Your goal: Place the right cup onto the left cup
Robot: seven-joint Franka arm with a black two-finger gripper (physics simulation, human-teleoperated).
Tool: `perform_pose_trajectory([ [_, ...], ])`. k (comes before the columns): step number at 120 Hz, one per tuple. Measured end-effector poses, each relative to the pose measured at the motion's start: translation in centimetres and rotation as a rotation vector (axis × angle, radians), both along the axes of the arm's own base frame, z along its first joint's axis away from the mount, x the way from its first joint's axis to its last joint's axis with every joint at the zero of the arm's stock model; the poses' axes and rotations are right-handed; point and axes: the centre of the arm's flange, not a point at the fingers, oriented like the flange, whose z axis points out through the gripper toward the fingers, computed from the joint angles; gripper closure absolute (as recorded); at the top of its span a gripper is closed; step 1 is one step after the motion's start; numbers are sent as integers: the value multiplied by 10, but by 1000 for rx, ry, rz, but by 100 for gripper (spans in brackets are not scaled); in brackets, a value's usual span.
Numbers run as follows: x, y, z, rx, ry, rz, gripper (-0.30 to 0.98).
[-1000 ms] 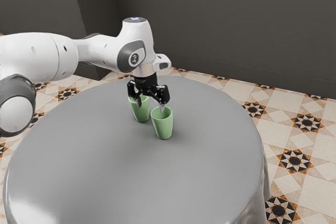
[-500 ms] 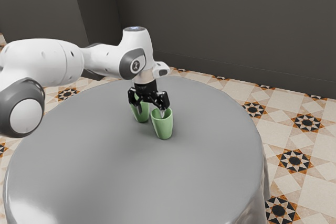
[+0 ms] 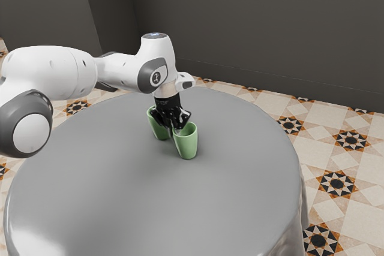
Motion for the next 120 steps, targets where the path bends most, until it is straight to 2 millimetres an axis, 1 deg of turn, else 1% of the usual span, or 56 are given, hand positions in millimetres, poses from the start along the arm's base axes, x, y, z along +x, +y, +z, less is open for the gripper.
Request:
perform_pose_trajectory([
  [23, 0, 0, 1, -1, -3, 2, 75],
  [60, 0, 0, 8, -1, -11, 8, 78],
  [68, 0, 0, 20, -2, -26, 10, 78],
  [94, -9, 2, 79, 3, -74, 14, 78],
  [110, -18, 4, 117, 16, -91, 12, 78],
  [120, -24, 7, 136, 33, -94, 8, 79],
])
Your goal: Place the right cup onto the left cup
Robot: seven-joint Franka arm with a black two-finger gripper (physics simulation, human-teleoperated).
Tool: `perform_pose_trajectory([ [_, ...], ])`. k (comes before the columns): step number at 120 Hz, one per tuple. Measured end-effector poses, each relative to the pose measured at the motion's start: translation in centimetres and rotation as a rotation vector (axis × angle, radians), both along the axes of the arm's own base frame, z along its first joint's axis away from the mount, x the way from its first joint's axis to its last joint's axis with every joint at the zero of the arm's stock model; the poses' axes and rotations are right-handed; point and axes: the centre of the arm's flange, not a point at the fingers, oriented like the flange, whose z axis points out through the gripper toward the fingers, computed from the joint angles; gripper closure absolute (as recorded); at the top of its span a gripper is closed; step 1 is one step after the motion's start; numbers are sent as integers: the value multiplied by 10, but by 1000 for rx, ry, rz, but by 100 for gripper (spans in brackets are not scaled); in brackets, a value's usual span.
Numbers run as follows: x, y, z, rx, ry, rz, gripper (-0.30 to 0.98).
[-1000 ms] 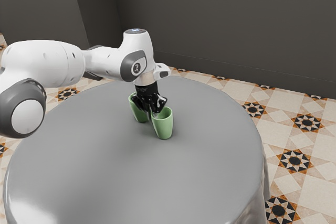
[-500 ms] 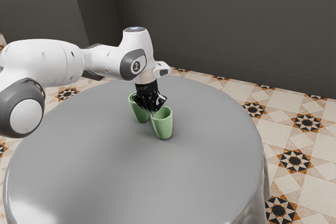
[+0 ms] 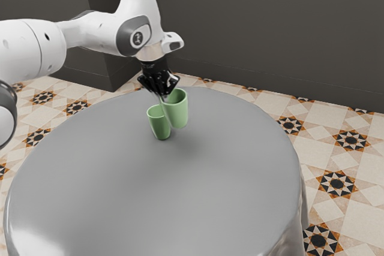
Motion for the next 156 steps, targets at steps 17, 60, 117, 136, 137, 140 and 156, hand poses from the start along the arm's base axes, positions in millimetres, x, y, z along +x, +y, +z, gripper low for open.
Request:
perform_pose_trajectory([
  [17, -7, 22, 17, 33, 20, 28, 79],
  [60, 27, 89, 22, 74, 35, 114, 79],
  [117, 58, 119, -1, 22, 16, 140, 79],
  [136, 60, 120, -7, 8, 16, 142, 79],
  [137, 60, 121, -8, 7, 16, 142, 79],
  [140, 60, 122, -9, 5, 17, 144, 79],
  [156, 62, 124, -17, -5, 20, 147, 79],
])
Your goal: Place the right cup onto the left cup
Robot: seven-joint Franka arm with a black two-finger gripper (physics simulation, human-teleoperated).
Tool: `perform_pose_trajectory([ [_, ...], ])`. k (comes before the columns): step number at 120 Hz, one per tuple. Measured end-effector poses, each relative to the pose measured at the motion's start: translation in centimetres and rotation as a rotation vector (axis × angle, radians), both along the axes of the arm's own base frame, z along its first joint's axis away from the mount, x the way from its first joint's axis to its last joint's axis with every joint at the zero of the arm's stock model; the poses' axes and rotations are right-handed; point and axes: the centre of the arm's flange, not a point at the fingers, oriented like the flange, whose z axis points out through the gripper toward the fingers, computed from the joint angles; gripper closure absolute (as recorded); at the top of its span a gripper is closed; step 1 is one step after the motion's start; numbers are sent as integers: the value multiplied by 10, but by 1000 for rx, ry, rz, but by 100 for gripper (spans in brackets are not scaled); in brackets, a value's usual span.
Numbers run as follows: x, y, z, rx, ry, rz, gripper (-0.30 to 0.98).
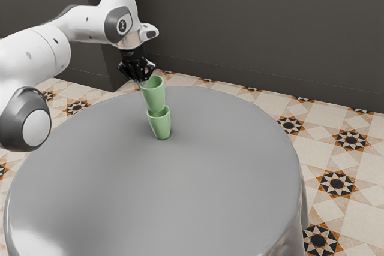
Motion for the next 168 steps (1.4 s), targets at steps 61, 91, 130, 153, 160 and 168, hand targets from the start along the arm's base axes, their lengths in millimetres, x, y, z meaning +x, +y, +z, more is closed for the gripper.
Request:
perform_pose_trajectory([
  [61, 2, -2, -23, -48, 5, 8, 45],
  [91, -16, -10, 16, -62, -22, 4, 14],
  [130, -75, -58, 115, 2, -86, -86, 3],
  [153, -123, -74, 142, 52, -81, -135, 1],
  [160, -138, -78, 147, 58, -78, -145, 1],
  [168, -153, -83, 150, 66, -74, -157, 1],
])
